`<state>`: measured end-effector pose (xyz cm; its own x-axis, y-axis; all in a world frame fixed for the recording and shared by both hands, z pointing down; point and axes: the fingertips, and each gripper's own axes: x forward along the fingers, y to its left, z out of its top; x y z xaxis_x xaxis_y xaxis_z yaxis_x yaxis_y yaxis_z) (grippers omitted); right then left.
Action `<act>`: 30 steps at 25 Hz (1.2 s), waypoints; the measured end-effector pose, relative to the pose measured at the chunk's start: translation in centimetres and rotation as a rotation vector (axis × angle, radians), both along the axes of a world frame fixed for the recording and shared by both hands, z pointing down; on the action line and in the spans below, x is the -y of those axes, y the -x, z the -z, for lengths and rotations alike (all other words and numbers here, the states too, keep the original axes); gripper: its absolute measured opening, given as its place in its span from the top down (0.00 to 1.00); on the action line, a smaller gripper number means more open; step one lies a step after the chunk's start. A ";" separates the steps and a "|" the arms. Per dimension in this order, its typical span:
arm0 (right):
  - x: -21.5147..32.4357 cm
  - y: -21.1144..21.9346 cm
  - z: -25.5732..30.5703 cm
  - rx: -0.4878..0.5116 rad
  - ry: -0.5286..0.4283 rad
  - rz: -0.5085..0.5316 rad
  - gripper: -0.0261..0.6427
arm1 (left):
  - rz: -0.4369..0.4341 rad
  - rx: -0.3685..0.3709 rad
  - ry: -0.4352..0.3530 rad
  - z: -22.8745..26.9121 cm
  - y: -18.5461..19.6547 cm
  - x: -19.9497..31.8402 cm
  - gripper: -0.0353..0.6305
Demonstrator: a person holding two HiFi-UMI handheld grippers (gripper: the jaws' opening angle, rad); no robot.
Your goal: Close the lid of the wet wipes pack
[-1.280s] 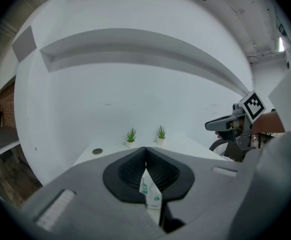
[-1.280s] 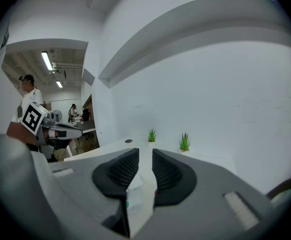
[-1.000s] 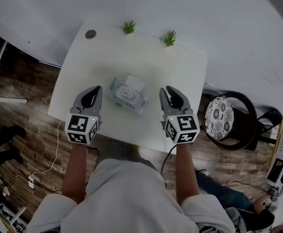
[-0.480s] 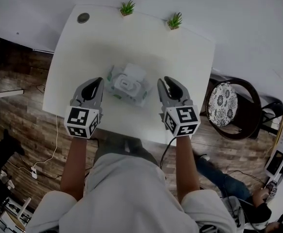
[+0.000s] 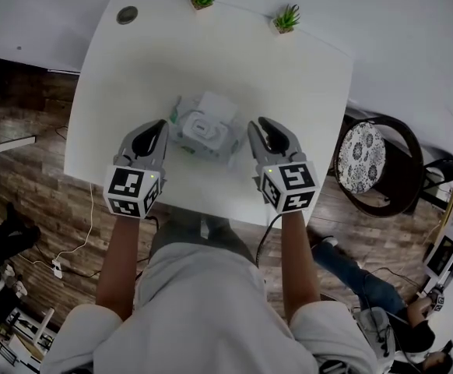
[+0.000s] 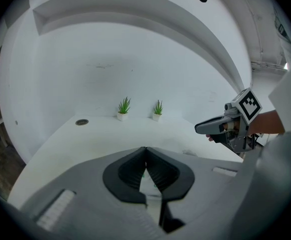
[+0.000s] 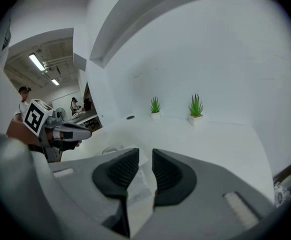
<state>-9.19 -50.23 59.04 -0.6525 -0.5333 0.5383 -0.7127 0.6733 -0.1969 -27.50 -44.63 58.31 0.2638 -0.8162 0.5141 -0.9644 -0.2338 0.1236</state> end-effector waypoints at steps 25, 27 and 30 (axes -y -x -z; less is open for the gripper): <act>2.8 6.2 -6.4 -0.103 0.263 0.388 0.83 | -0.055 0.053 0.042 -1.9 -0.4 0.5 0.94; 2.7 6.4 -6.9 -0.115 0.290 0.419 0.83 | -0.054 0.055 0.044 -2.0 -0.3 0.5 0.94; 3.0 6.5 -7.4 -0.108 0.332 0.427 0.83 | -0.055 0.059 0.044 -2.1 -0.1 0.3 0.94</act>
